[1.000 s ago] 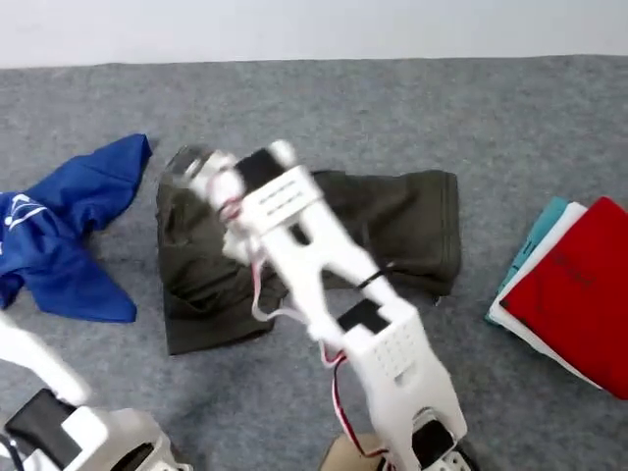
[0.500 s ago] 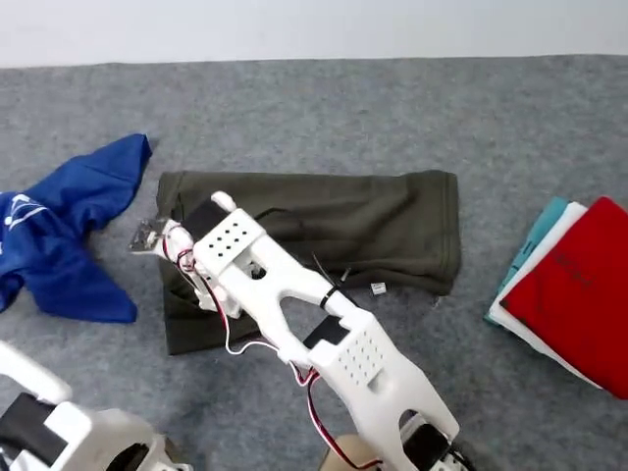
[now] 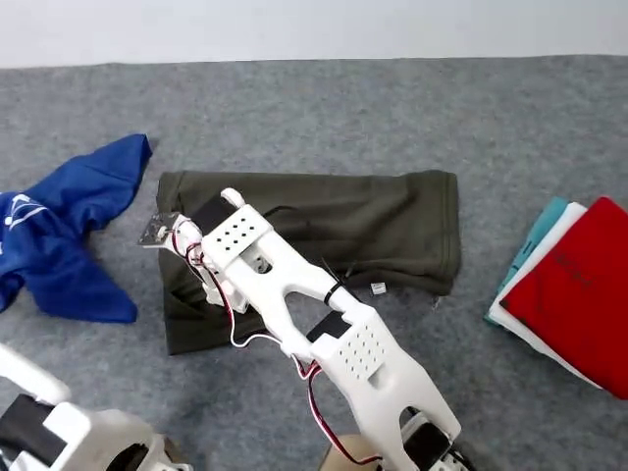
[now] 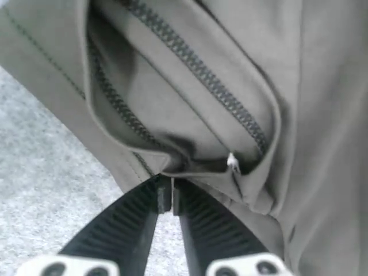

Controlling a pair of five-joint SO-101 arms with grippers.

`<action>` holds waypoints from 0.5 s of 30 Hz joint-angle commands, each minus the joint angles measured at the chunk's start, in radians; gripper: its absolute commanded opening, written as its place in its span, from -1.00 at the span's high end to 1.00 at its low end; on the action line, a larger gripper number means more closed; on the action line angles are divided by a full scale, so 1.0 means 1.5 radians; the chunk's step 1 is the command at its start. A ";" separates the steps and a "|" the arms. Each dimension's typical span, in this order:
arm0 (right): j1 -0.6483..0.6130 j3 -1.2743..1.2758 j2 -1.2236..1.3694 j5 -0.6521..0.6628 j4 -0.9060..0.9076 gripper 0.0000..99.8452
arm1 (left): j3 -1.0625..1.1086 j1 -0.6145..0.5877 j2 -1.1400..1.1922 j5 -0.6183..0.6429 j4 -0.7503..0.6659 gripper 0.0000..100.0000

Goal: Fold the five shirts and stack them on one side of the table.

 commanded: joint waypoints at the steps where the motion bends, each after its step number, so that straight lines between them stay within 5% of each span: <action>1: 0.016 -0.004 -0.054 0.025 -0.006 0.98 | -0.002 -0.002 -0.005 0.001 -0.006 0.99; 15: 0.086 -0.192 -0.028 0.036 0.039 0.96 | -0.002 -0.001 -0.004 0.001 -0.007 0.99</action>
